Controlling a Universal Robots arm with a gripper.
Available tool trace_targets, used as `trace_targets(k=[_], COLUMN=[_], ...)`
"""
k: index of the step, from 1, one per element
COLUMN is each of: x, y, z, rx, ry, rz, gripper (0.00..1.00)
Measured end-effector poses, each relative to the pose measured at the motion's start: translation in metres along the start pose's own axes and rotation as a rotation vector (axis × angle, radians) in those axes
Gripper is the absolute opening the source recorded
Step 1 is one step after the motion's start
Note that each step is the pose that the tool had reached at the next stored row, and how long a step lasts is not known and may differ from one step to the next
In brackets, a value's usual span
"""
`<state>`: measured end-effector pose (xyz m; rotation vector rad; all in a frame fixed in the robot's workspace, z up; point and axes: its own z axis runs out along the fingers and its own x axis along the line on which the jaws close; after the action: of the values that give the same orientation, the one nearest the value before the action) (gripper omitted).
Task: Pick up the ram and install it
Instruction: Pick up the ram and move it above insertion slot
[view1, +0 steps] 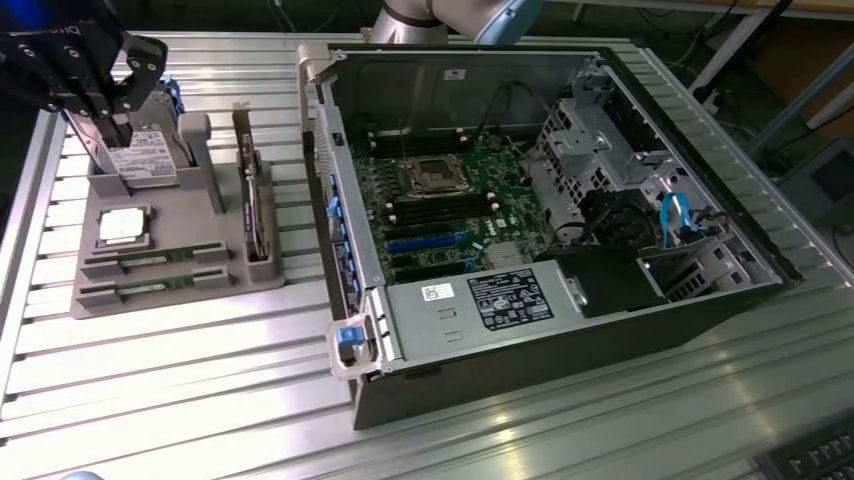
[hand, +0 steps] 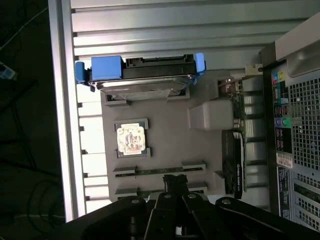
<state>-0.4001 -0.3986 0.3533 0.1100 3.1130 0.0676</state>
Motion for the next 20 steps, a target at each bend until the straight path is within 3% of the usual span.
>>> trace_targets(k=[7,10,20], x=[0.004,0.005,0.005], y=[-0.0007,-0.0012,-0.0012], z=[0.0083,0.0147,0.0149], rx=[0.0003,0.0005,0.0007], ry=[0.0019,0.0071,0.0079], rz=[0.0,0.0,0.0], gripper=[0.11,0.11,0.11])
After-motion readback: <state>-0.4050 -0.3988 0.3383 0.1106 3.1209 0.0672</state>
